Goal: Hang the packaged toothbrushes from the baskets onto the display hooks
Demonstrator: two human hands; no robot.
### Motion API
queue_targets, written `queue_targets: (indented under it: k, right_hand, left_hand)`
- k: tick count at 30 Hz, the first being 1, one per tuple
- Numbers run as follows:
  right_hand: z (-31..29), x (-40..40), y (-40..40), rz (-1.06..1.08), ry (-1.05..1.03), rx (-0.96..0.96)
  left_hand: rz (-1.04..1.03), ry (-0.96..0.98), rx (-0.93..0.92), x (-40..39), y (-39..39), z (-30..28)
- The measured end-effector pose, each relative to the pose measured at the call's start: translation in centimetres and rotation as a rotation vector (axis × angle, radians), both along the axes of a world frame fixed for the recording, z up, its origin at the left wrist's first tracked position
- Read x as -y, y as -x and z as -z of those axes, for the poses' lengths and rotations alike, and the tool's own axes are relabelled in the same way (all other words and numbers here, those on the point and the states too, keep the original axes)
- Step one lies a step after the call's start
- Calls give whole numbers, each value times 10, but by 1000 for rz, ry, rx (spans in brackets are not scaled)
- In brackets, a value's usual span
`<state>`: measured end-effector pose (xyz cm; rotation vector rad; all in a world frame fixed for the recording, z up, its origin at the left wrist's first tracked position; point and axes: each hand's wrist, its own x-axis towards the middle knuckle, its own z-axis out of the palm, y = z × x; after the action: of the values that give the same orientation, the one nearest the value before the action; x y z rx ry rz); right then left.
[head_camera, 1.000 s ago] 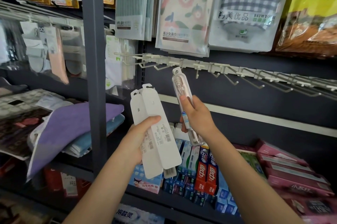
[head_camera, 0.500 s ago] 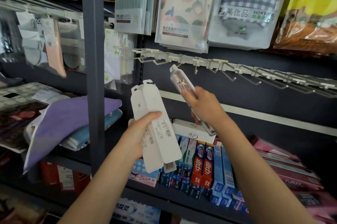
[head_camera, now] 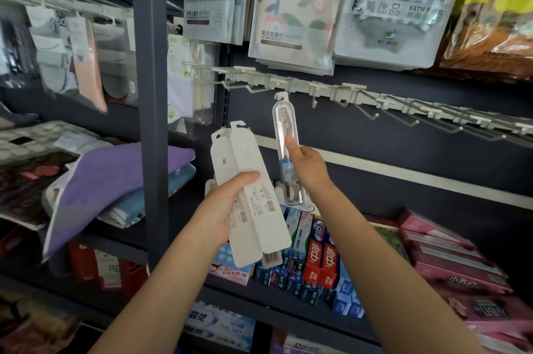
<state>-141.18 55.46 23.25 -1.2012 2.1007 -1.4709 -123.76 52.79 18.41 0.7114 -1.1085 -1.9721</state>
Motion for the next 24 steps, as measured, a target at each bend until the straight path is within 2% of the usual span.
queue_targets:
  k: [3,6,8,11,15,19,24]
  right_hand:
    - [3,5,-1,38,-52,1]
    - [9,-12,-10,77,91,-50]
    - [13,-34,-27,-43,138,-32]
    - [19,-65,-53,-351,10,-94]
    - [26,-78,-58,-362,-111,-218]
    - [24,-82,-49,-421,-129,-21]
    - [28,-83,-47,-385,-14,427]
  left_hand:
    - [-19,2,-6,0,-2,2]
    - [-28,20,0,3,-5,5]
    - [-30,47,-9,2,-4,6]
    - [-48,51,-68,2,0,10]
    - [-90,97,-19,-6,4,9]
    - [-56,119,29,-11,2,8]
    - [-82,55,80,-11,-5,13]
